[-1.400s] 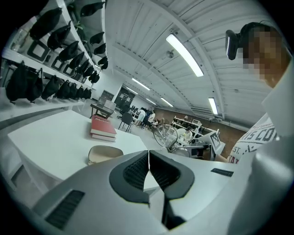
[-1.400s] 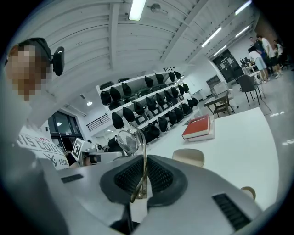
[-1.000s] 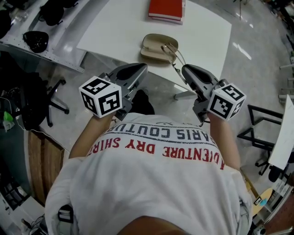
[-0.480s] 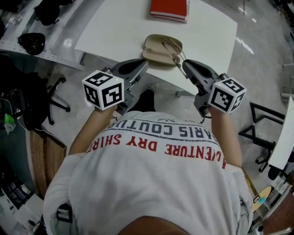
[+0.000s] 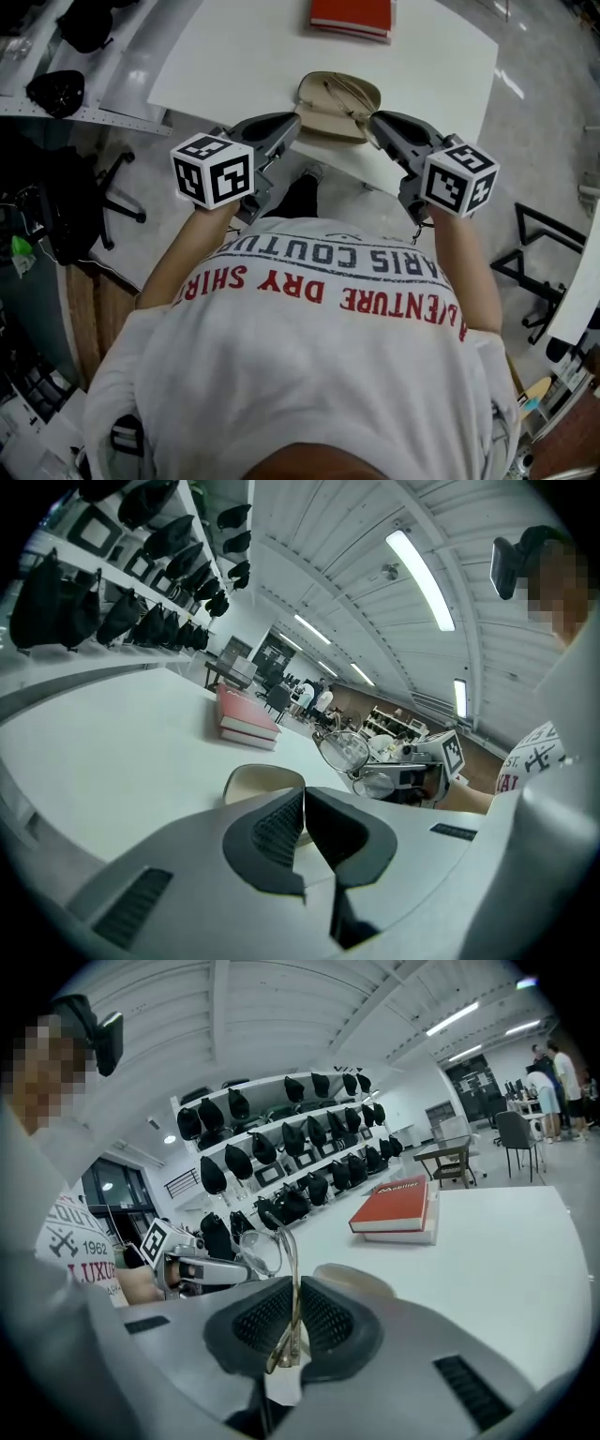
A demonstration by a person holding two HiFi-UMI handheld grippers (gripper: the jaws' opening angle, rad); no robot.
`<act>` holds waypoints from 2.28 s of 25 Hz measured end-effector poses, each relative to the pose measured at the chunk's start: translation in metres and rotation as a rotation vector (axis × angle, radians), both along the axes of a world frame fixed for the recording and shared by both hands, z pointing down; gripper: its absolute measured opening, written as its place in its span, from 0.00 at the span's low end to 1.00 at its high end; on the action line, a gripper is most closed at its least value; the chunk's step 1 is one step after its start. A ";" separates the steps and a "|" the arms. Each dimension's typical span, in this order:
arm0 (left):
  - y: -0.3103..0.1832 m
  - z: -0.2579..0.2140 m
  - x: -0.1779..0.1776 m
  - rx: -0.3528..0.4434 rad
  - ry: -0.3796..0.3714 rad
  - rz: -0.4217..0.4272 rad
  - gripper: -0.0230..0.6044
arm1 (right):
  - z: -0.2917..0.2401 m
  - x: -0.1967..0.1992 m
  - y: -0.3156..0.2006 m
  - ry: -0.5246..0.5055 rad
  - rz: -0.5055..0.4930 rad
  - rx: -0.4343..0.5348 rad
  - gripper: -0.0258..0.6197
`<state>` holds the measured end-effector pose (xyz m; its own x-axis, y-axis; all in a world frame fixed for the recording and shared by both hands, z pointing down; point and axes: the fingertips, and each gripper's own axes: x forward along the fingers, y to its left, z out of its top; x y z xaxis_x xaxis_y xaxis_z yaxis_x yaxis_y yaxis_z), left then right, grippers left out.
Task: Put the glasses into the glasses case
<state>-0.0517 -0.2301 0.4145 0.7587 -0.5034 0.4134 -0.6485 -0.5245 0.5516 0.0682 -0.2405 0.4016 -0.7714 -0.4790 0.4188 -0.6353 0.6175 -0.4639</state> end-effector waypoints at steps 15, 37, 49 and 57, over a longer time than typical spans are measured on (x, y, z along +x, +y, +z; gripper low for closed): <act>-0.024 0.041 -0.012 -0.084 -0.062 -0.013 0.08 | 0.055 -0.011 -0.018 0.145 -0.147 -0.028 0.10; -0.026 0.089 -0.023 -0.196 -0.076 -0.044 0.08 | 0.113 -0.031 -0.025 0.410 -0.459 0.180 0.10; -0.023 0.089 -0.023 -0.193 -0.085 -0.050 0.08 | 0.118 -0.033 -0.022 0.463 -0.502 0.212 0.13; -0.015 0.070 -0.023 -0.147 -0.067 -0.055 0.08 | 0.095 -0.024 -0.020 0.404 -0.383 0.210 0.28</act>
<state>-0.0747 -0.2456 0.4847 0.7001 -0.4737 0.5343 -0.7118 -0.4037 0.5748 0.0442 -0.2607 0.4962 -0.7047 -0.3028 0.6417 -0.4501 0.8899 -0.0745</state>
